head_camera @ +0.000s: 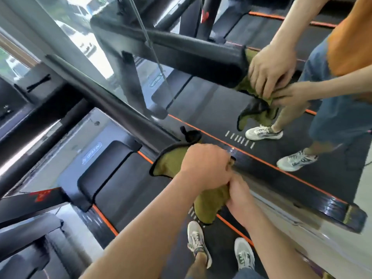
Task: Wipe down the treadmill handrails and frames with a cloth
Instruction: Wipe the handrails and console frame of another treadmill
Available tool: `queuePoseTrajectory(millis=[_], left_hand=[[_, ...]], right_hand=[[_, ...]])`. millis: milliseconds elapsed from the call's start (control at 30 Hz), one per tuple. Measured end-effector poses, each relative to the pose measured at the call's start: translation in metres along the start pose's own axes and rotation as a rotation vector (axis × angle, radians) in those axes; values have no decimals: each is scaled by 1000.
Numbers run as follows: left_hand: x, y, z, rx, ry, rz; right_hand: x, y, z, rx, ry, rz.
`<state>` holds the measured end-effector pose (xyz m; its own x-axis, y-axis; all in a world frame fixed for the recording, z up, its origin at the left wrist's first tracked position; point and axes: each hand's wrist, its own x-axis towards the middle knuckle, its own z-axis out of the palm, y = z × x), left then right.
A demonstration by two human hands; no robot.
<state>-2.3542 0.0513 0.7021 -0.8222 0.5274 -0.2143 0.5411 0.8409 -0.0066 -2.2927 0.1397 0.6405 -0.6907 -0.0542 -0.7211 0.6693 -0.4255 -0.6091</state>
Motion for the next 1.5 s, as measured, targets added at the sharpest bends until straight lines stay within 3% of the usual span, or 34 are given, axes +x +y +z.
queuePoseTrajectory(millis=[133, 200, 267, 333, 433, 500, 533, 600, 667, 700, 733, 800, 867, 967, 1033, 1133, 1233, 1300, 1400, 1500], left_hand=[[27, -19, -14, -419, -17, -96], [34, -23, -19, -738, -10, -144], [31, -20, -23, -1077, -44, -178], [26, -20, -21, -1231, -36, -216], [10, -14, -18, -1280, 59, -280], [-10, -9, -19, -1076, 124, -207], [-22, -9, -21, -895, 160, -172], [-40, -29, -20, -639, 311, -224], [-43, -70, -7, -526, 483, -345], [-38, -90, 4, -471, 497, -386], [-34, -104, 15, -392, 464, -414], [-28, -115, 37, -303, 419, -432], [-24, -114, 43, -310, 447, -443], [-23, -111, 43, -310, 534, -459], [-21, -110, 43, -348, 567, -481], [-21, -104, 47, -385, 594, -530], [-18, -111, 39, -571, 627, -495], [-24, -117, 22, -974, 746, -528], [-49, -114, 18, -1365, 961, -813], [-72, -101, 37, -1628, 959, -925]], right_hand=[[-23, -10, -23, -398, -76, -261], [-31, -27, -33, -525, -83, -374], [-47, -48, -32, -345, -140, -459], [-57, -67, -28, -87, -192, -528], [-55, -76, -25, 101, -290, -598], [-50, -72, -21, 44, -373, -609], [-45, -68, -17, -86, -384, -606], [-30, -55, 0, -572, -410, -593], [-10, -43, 26, -1094, -269, -674], [0, -44, 41, -1214, -182, -731], [14, -48, 55, -1216, -143, -761], [42, -63, 79, -1164, -223, -642], [62, -76, 90, -1003, -341, -464], [59, -65, 64, -827, -331, -410], [36, -41, 34, -797, -182, -447], [4, -8, 14, -870, 46, -842], [1, -2, 30, -1305, 172, -1155], [1, -11, 51, -1601, 190, -1348], [12, -25, 98, -1857, 94, -1368], [29, -35, 148, -1994, 61, -1329]])
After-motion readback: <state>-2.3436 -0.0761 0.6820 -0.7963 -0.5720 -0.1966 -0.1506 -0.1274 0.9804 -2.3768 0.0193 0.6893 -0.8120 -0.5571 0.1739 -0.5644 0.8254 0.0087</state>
